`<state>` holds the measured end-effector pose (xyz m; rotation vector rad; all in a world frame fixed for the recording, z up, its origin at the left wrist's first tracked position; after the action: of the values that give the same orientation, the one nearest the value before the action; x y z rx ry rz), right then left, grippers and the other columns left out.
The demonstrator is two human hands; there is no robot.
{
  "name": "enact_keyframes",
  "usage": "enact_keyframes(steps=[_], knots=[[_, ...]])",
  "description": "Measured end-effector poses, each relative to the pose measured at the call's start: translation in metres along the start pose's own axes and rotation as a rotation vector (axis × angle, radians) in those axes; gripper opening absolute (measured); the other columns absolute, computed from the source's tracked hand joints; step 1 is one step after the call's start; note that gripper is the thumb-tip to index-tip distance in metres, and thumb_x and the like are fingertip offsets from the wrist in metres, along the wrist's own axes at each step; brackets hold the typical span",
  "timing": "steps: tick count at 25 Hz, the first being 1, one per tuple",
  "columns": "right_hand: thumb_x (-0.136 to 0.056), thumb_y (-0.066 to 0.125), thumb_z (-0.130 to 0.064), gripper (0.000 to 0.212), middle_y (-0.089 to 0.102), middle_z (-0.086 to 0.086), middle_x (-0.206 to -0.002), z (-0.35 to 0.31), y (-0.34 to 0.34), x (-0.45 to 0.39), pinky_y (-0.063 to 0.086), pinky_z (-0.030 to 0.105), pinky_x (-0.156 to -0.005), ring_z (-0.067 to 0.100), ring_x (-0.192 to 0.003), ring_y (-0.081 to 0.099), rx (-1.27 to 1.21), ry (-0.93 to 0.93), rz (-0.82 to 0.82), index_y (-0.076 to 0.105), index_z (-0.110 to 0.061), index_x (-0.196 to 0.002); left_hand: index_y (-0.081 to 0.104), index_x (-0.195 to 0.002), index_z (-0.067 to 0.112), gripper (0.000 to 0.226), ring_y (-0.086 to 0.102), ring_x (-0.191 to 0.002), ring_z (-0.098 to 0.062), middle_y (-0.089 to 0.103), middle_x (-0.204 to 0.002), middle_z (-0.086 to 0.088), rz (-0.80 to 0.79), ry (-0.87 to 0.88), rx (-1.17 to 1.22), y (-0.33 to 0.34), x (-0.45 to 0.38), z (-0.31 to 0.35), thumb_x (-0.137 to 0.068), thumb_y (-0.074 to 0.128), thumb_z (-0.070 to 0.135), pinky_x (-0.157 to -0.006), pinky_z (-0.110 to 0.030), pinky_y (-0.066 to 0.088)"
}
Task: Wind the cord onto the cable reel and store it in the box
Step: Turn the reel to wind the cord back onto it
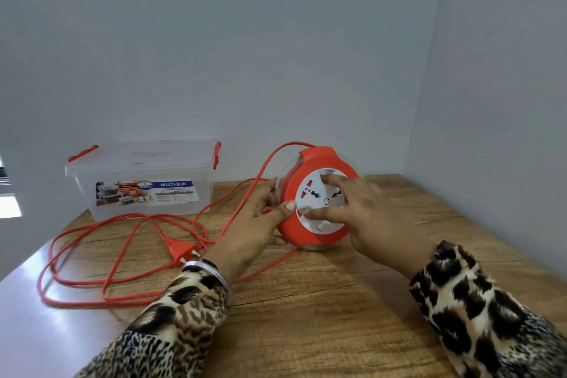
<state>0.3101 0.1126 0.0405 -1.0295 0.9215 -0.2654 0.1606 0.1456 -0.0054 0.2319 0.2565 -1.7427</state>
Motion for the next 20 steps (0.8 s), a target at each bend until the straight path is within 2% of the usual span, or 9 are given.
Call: enact_keyframes(steps=[3,6,8,12,14,16,18,20], knots=[[-0.059,0.081,-0.001,0.072,0.056,0.022,-0.130,-0.006,0.004,-0.002,0.049,0.053,-0.085,0.040,-0.110,0.058,0.167,-0.018,0.052,0.064,-0.035,-0.121,0.055,-0.127,0.042,0.036,0.071,-0.097,-0.013,0.066,-0.118,0.006,-0.037,0.015,-0.005,-0.002,0.001,0.004,-0.095,0.061,0.026,-0.063,-0.027,0.057],[-0.071,0.069,-0.015,0.057,0.061,0.023,-0.123,-0.010,0.000,-0.002,0.050,0.047,-0.081,0.037,-0.104,0.062,0.262,-0.010,0.148,0.062,-0.037,-0.123,0.055,-0.127,0.043,0.037,0.071,-0.095,-0.011,0.065,-0.118,0.007,-0.026,0.017,-0.005,-0.003,0.003,0.004,-0.095,0.061,0.026,-0.064,-0.025,0.057],[-0.079,0.060,-0.023,0.052,0.067,0.018,-0.110,-0.010,-0.002,-0.001,0.048,0.040,-0.074,0.032,-0.091,0.065,0.286,0.044,0.186,0.056,-0.037,-0.128,0.053,-0.130,0.040,0.039,0.071,-0.096,-0.013,0.065,-0.121,0.006,-0.017,0.017,-0.015,-0.003,0.004,0.004,-0.094,0.061,0.027,-0.066,-0.029,0.059],[-0.084,0.056,-0.048,0.059,0.068,0.000,-0.071,-0.006,-0.002,0.000,0.038,0.031,-0.060,0.021,-0.060,0.061,0.233,0.236,0.184,0.040,-0.033,-0.138,0.054,-0.131,0.030,0.040,0.074,-0.093,-0.021,0.064,-0.124,0.000,0.025,0.030,-0.005,0.000,0.006,0.004,-0.092,0.065,0.024,-0.065,-0.034,0.061],[-0.085,0.046,-0.059,0.061,0.062,-0.003,-0.057,-0.002,-0.004,0.003,0.033,0.025,-0.051,0.018,-0.048,0.057,0.145,0.369,0.212,0.037,-0.029,-0.137,0.053,-0.133,0.028,0.043,0.075,-0.088,-0.022,0.065,-0.123,0.002,0.035,0.044,0.008,0.005,0.008,0.005,-0.092,0.065,0.021,-0.062,-0.032,0.061],[-0.085,0.038,-0.068,0.065,0.061,-0.005,-0.057,0.009,0.001,0.009,0.031,0.024,-0.044,0.018,-0.051,0.058,-0.032,0.531,0.211,0.031,-0.028,-0.137,0.051,-0.134,0.026,0.045,0.076,-0.085,-0.022,0.065,-0.120,0.004,0.054,0.050,0.013,0.009,0.010,0.006,-0.092,0.065,0.019,-0.062,-0.032,0.062],[-0.086,0.042,-0.065,0.070,0.064,-0.007,-0.065,0.019,0.016,0.012,0.037,0.027,-0.051,0.016,-0.067,0.063,-0.278,0.651,0.138,0.026,-0.026,-0.141,0.050,-0.136,0.027,0.047,0.076,-0.085,-0.022,0.068,-0.114,0.007,0.074,0.045,0.008,0.011,0.011,0.007,-0.092,0.065,0.020,-0.066,-0.038,0.063],[-0.087,0.056,-0.052,0.072,0.063,-0.008,-0.069,0.023,0.031,0.017,0.041,0.024,-0.059,0.006,-0.068,0.061,-0.617,0.784,0.092,0.026,-0.021,-0.145,0.049,-0.137,0.028,0.047,0.076,-0.085,-0.022,0.071,-0.106,0.009,0.081,0.035,-0.006,0.012,0.012,0.007,-0.093,0.065,0.020,-0.070,-0.044,0.063]])
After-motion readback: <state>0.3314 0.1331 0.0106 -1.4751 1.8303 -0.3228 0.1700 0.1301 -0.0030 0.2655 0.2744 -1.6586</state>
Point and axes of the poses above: each hand's wrist, its own x-axis away from the middle knuckle, its own y-axis out of the palm, z = x × y, the point moved 8 cm from there along -x, towards the middle knuckle
